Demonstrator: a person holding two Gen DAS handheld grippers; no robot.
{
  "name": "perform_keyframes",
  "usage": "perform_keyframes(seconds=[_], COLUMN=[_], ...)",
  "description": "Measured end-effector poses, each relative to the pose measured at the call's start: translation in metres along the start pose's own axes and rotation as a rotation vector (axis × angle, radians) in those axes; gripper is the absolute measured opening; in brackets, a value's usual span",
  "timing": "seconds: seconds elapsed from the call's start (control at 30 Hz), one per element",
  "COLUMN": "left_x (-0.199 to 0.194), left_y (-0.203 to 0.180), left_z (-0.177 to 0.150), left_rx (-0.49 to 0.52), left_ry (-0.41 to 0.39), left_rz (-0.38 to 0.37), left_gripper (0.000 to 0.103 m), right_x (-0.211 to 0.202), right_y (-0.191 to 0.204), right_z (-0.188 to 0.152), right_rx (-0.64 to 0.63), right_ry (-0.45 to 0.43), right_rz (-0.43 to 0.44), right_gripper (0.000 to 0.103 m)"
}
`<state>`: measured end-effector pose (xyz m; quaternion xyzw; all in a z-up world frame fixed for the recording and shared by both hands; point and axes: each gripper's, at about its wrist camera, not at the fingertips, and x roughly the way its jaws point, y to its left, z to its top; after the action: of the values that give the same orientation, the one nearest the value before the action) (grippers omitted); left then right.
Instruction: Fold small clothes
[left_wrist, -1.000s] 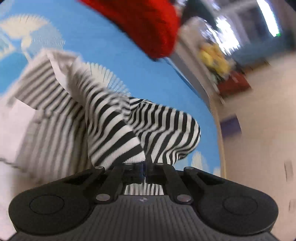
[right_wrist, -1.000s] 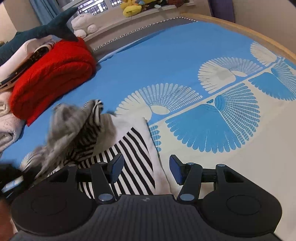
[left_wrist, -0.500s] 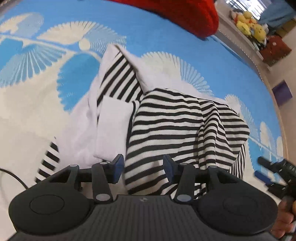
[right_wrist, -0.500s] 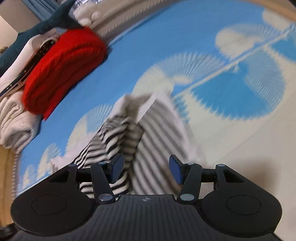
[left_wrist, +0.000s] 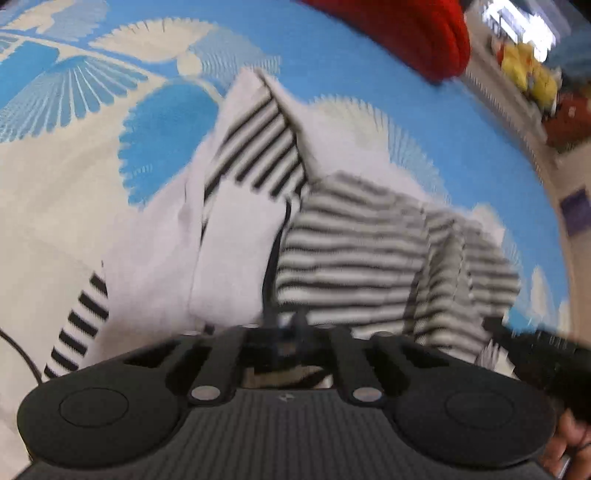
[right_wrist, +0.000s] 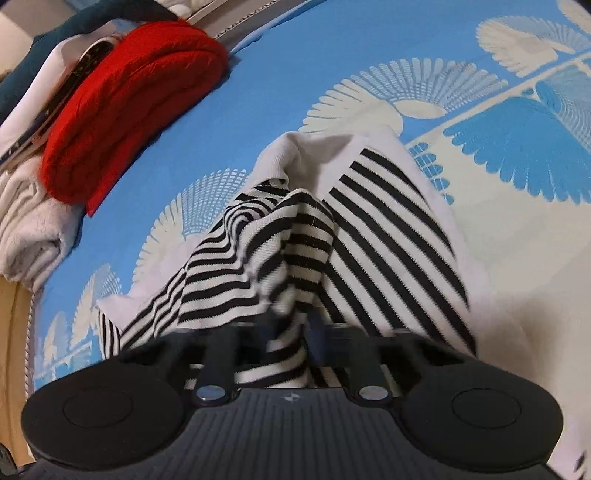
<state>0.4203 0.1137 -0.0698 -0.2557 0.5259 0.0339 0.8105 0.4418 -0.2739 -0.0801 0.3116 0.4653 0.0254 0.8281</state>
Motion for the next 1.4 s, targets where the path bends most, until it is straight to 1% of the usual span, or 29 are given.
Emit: perform_keyframes(seconds=[0.03, 0.1, 0.2, 0.27, 0.33, 0.37, 0.43, 0.47, 0.5, 0.57, 0.6, 0.63, 0.67, 0.7, 0.73, 0.87, 0.9, 0.93, 1.0, 1.03, 1.07, 1.1, 1.17, 1.2, 1.23, 1.27, 1.3, 1.37, 1.4], left_x=[-0.006, -0.026, -0.056, -0.065, -0.060, -0.046, -0.015, -0.003, -0.001, -0.005, -0.011, -0.017, -0.022, -0.023, -0.022, -0.001, 0.002, 0.003, -0.003, -0.009, -0.019, -0.028, -0.044, -0.046, -0.043, -0.033, -0.021, -0.001, 0.000], left_y=[0.002, 0.008, 0.013, 0.016, 0.021, 0.024, 0.031, 0.038, 0.044, 0.045, 0.042, 0.039, 0.037, 0.037, 0.037, 0.037, 0.040, 0.041, 0.040, 0.040, 0.038, 0.035, 0.027, 0.026, 0.026, 0.028, 0.032, 0.042, 0.044], left_z=[0.003, 0.011, 0.017, 0.018, 0.019, 0.020, 0.016, 0.012, 0.009, 0.010, 0.013, 0.014, 0.016, 0.015, 0.015, 0.006, 0.005, 0.004, 0.006, 0.009, 0.011, 0.013, 0.015, 0.016, 0.016, 0.016, 0.016, 0.012, 0.011], left_rx=[-0.021, -0.059, -0.067, -0.049, -0.045, -0.040, -0.014, -0.024, -0.053, -0.080, -0.072, -0.064, -0.065, -0.070, -0.079, -0.111, -0.118, -0.119, -0.119, -0.129, -0.127, -0.107, -0.061, -0.047, -0.044, -0.048, -0.057, -0.090, -0.100], left_ry=[-0.034, -0.153, -0.336, -0.386, -0.339, -0.239, -0.023, 0.042, 0.047, 0.039, 0.020, -0.005, -0.030, -0.040, -0.038, 0.023, 0.023, 0.013, -0.035, -0.073, -0.134, -0.189, -0.286, -0.306, -0.293, -0.232, -0.162, -0.057, -0.056], left_rz=[-0.023, -0.105, -0.185, -0.206, -0.180, -0.131, -0.016, 0.036, 0.034, -0.002, -0.021, -0.038, -0.047, -0.048, -0.045, 0.001, 0.002, 0.006, -0.012, -0.035, -0.057, -0.075, -0.095, -0.091, -0.079, -0.051, -0.024, 0.020, 0.056], left_gripper=[0.002, 0.001, 0.001, 0.001, 0.001, 0.002, 0.004, 0.008, 0.012, 0.017, 0.029, 0.045, 0.050, 0.053, 0.053, 0.049, 0.041, 0.027, 0.007, 0.003, 0.000, 0.000, 0.000, 0.000, 0.000, 0.000, 0.000, 0.001, 0.002], right_x=[-0.001, -0.011, -0.053, -0.082, -0.090, -0.085, -0.064, -0.051, -0.041, -0.036, -0.038, -0.042, -0.045, -0.048, -0.050, -0.040, -0.034, -0.030, -0.024, -0.020, -0.020, -0.023, -0.042, -0.051, -0.056, -0.059, -0.056, -0.039, -0.029], right_y=[0.000, -0.002, -0.016, -0.031, -0.045, -0.051, -0.060, -0.066, -0.074, -0.080, -0.079, -0.076, -0.073, -0.070, -0.068, -0.064, -0.063, -0.060, -0.055, -0.053, -0.051, -0.049, -0.045, -0.042, -0.040, -0.039, -0.040, -0.047, -0.052], right_z=[0.000, 0.001, 0.016, 0.025, 0.024, 0.020, 0.006, -0.003, -0.012, -0.016, -0.015, -0.011, -0.007, -0.005, -0.005, -0.005, -0.004, -0.007, -0.005, -0.004, -0.002, 0.000, 0.004, 0.006, 0.007, 0.008, 0.009, 0.008, 0.005], right_rx=[0.006, 0.011, 0.086, 0.151, 0.200, 0.215, 0.209, 0.210, 0.236, 0.269, 0.265, 0.250, 0.227, 0.213, 0.201, 0.178, 0.179, 0.166, 0.137, 0.135, 0.132, 0.130, 0.128, 0.120, 0.118, 0.115, 0.110, 0.108, 0.115], right_ry=[-0.004, -0.041, -0.171, -0.238, -0.212, -0.141, 0.025, 0.100, 0.150, 0.163, 0.142, 0.118, 0.095, 0.075, 0.054, 0.065, 0.074, 0.079, 0.074, 0.066, 0.056, 0.038, -0.064, -0.113, -0.143, -0.160, -0.144, -0.044, 0.005], right_rz=[0.030, 0.076, 0.202, 0.281, 0.324, 0.299, 0.171, 0.100, 0.036, -0.015, -0.015, 0.002, 0.022, 0.032, 0.036, 0.058, 0.068, 0.074, 0.079, 0.087, 0.115, 0.138, 0.188, 0.212, 0.226, 0.229, 0.191, 0.058, -0.023], right_gripper=[0.001, 0.001, 0.001, 0.000, 0.000, 0.000, 0.001, 0.001, 0.001, 0.006, 0.006, 0.011, 0.026, 0.035, 0.045, 0.045, 0.045, 0.045, 0.042, 0.024, 0.001, 0.001, 0.001, 0.001, 0.001, 0.001, 0.001, 0.002, 0.002])
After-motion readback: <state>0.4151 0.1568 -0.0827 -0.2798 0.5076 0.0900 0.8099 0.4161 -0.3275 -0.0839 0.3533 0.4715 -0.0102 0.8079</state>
